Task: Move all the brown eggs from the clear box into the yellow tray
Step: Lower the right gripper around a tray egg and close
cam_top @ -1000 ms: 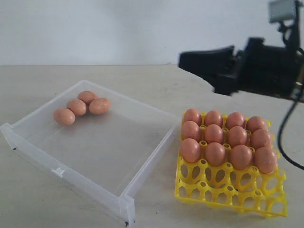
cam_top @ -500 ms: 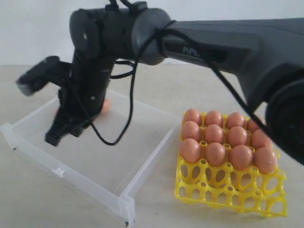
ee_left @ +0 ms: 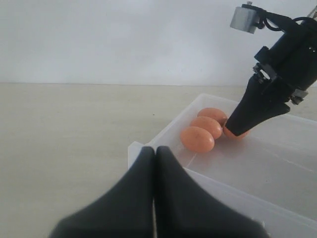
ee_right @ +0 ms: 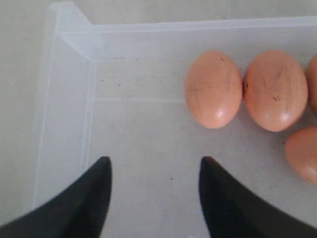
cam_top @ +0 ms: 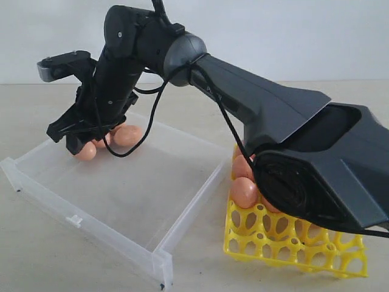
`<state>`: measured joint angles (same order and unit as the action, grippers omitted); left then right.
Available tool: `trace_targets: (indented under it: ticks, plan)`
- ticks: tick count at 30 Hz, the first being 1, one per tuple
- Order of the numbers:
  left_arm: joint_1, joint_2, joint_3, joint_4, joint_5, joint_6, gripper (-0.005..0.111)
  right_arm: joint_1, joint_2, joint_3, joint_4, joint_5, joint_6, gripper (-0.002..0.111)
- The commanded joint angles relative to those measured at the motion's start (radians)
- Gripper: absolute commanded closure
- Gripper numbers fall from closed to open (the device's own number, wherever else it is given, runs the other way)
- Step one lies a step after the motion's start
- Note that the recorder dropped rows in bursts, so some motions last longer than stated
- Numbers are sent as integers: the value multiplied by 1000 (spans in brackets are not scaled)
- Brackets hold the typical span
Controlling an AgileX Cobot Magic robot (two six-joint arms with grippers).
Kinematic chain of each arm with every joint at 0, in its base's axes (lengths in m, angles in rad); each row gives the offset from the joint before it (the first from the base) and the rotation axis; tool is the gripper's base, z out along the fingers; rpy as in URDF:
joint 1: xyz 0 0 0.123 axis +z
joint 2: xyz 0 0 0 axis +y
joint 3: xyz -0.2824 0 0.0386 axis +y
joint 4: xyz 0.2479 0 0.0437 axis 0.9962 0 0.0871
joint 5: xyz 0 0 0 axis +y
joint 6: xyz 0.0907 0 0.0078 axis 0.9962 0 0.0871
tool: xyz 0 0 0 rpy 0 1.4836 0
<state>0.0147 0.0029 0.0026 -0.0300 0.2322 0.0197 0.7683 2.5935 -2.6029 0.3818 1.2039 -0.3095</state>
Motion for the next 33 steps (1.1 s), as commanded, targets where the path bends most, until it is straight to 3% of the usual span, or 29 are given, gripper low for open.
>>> trace_targets:
  ticks: [1,8,16,33]
  plan:
    - [-4,-3,-3,-5,0,1,111,8,-11,-6,-2,-76,9,41]
    - [-4,-3,-3,-5,0,1,111,28,46,-6,-89,-574,61,41]
    - [-4,-3,-3,-5,0,1,111,28,163,-6,-132,-384,73,41]
    - [-4,-3,-3,-5,0,1,111,30,165,-15,-128,-365,-2,41]
